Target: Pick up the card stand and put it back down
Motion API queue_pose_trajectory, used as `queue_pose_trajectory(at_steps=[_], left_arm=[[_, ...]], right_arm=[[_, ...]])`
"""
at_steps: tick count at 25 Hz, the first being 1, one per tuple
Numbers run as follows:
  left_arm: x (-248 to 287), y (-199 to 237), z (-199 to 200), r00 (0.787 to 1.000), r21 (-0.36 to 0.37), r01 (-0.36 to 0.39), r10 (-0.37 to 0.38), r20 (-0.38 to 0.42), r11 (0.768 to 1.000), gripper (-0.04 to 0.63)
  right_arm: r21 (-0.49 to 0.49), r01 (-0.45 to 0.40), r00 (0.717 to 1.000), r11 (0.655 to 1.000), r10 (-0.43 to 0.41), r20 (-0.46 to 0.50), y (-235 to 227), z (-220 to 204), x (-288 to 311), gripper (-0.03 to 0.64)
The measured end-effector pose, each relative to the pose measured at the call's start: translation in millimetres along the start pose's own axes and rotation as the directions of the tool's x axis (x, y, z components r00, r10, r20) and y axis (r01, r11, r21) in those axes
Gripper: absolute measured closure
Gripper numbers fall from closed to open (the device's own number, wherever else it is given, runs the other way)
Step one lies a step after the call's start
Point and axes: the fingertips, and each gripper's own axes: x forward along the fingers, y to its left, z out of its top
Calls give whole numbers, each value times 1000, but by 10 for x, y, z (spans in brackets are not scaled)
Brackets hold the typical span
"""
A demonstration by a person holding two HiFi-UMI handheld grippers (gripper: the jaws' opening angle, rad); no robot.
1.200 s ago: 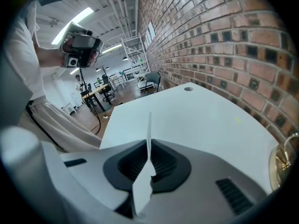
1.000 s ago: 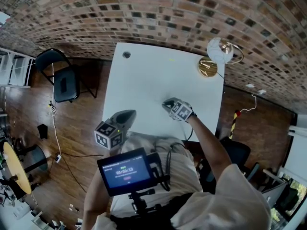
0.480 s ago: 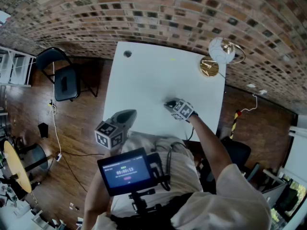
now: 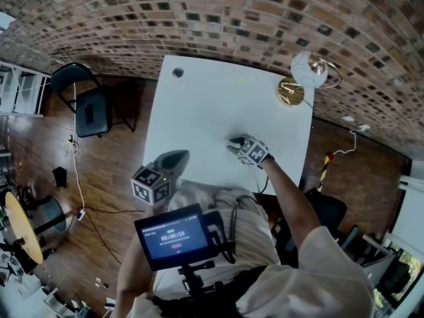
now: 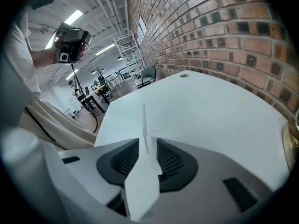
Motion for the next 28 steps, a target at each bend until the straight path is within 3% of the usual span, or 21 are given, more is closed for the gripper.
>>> queue_pose_trajectory(at_steps=[5,12,15,21,25,28], left_arm=[[-29,22,-34,1000,-8,5,-5,2,1000,598],[-93,5,-13,999,7,33,-33,1,999,598],[-135,44,33,999,29,54,-54,6,998,598],[-277,82,15,992,45,124,-124,13,991,598],[-530,112,-41,985,62,172,-173,7,983,598],[-766,276,-21,983,67,179,-181,16,981,598]], right_arm=[[8,34,999,999,-34,25,-8,69,-12,388],[20,101,990,995,-102,95,42,208,-209,375],[70,150,974,986,-159,159,44,301,-383,376],[212,266,899,940,-321,296,115,531,-820,379],[355,318,815,879,-445,372,290,704,-1216,381],[457,305,751,836,-506,425,509,857,-1424,387]])
